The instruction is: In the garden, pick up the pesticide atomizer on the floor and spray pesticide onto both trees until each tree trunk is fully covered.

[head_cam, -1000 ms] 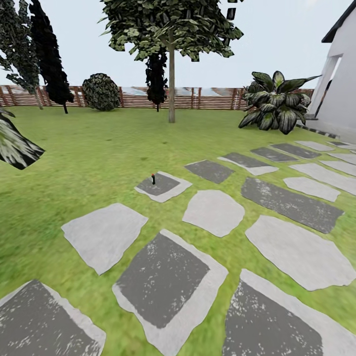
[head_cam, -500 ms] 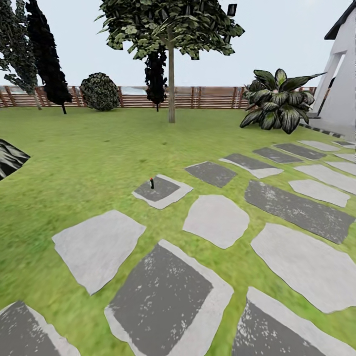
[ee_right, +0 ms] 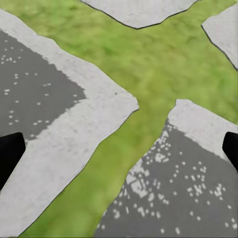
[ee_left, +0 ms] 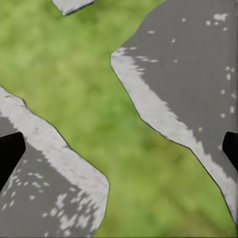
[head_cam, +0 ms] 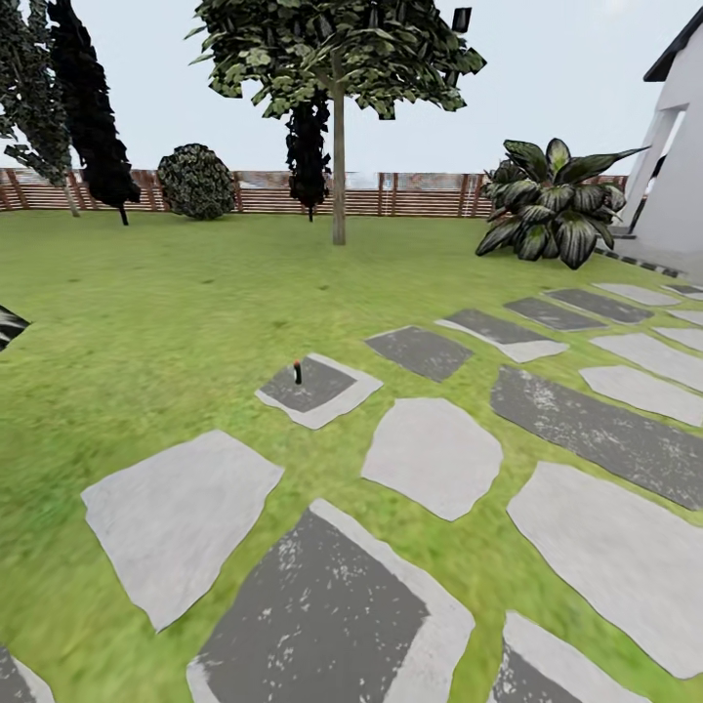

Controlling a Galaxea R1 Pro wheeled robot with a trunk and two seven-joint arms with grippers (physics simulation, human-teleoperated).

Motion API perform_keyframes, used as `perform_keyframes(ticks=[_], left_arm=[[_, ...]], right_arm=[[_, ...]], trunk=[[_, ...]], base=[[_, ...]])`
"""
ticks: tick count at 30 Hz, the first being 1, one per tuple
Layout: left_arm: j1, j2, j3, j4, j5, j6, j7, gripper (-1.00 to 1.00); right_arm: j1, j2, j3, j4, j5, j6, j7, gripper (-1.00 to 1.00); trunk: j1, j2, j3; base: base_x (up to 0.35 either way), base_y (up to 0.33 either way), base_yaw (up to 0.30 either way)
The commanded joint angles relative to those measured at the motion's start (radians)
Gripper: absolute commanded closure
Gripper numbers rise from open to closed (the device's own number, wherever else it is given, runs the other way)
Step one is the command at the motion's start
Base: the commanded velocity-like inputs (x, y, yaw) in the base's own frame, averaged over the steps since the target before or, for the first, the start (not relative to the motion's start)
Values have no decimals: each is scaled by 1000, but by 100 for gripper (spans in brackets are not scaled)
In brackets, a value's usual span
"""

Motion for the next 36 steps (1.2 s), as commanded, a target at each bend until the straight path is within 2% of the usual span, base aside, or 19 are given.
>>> perform_keyframes(ticks=[1,36], left_arm=[[-1,0,0,1,3,-3,1,-100],[-1,0,1,1,3,-3,2,-100]], right_arm=[[-1,0,0,1,3,-3,-4,-100],[-1,0,4,1,3,-3,-3,-100]], trunk=[[0,0,-1],[0,0,-1]], base=[[339,0,0],[339,0,0]])
